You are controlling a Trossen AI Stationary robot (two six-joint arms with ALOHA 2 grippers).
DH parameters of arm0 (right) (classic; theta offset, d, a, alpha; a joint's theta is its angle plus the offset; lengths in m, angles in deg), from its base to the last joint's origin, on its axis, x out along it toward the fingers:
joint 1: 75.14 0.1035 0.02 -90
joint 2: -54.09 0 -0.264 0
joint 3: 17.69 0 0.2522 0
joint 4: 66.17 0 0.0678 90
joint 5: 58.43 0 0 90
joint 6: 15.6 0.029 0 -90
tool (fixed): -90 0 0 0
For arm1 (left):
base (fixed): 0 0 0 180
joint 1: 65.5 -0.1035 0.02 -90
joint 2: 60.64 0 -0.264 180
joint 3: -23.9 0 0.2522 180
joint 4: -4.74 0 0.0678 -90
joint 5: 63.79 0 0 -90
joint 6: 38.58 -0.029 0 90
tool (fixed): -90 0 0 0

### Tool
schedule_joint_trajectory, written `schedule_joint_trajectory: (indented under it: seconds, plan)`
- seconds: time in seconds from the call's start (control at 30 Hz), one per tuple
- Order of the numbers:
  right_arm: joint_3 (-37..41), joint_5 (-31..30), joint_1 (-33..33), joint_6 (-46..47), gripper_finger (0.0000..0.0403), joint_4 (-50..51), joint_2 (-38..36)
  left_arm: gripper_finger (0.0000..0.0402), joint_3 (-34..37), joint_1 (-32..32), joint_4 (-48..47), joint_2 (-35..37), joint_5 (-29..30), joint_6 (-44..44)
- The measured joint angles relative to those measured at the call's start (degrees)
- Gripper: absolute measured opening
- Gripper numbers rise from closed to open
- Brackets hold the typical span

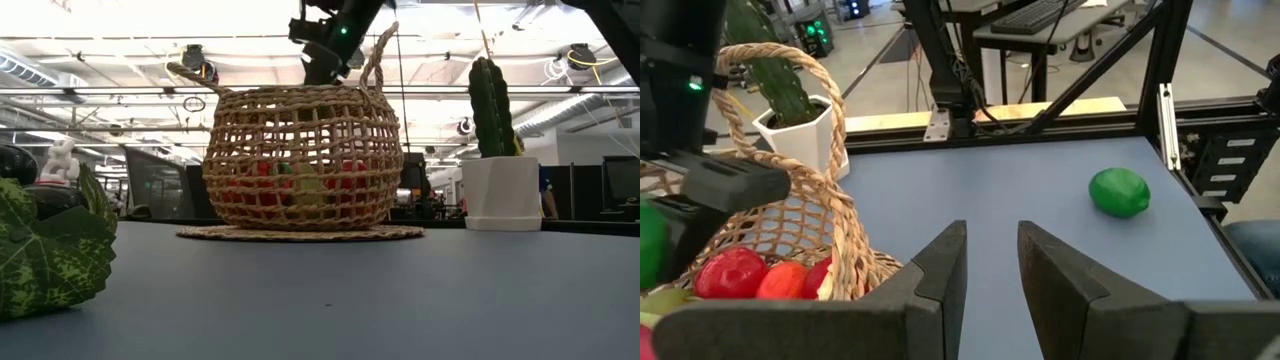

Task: Build produce basket
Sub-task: Put the lime into the basket

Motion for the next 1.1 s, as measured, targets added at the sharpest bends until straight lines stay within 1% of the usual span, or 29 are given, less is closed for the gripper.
schedule_joint_trajectory:
  seconds: [0.13,0.27,0.47,0.57,0.67,0.73,1.1]
  plan:
    - [0.02,-0.13,0.0,-3.4,0.0323,2.18,0.39,0.0093,0.0,0.0,0.05,0.0,-0.01,-0.28]
    - [1.5,0.14,0.02,-6.87,0.0323,1.63,0.2,0.0093,0.0,0.0,0.06,0.0,0.0,-0.28]
    - [6.2,0.19,0.02,-15.13,0.0323,2.33,0.25,0.0093,0.0,0.0,-0.02,0.0,-0.01,-0.31]
    - [9.15,-2.2,0.02,-18.84,0.0323,0.97,0.31,0.0093,0.0,0.0,-0.15,0.0,-0.02,-0.31]
    - [11.43,-4.3,0.02,-20.16,0.0323,-1.59,0.02,0.0093,0.0,0.0,-0.24,0.0,0.0,-0.31]
    - [12.54,-4.32,0.02,-20.57,0.0323,-3.05,-0.08,0.0093,0.0,0.0,-0.38,0.0,-0.01,-0.31]
    - [15.38,-3.93,-0.35,-21.65,0.0323,-3.57,-0.01,0.0093,0.0,0.0,-0.36,0.0,-0.02,-0.7]
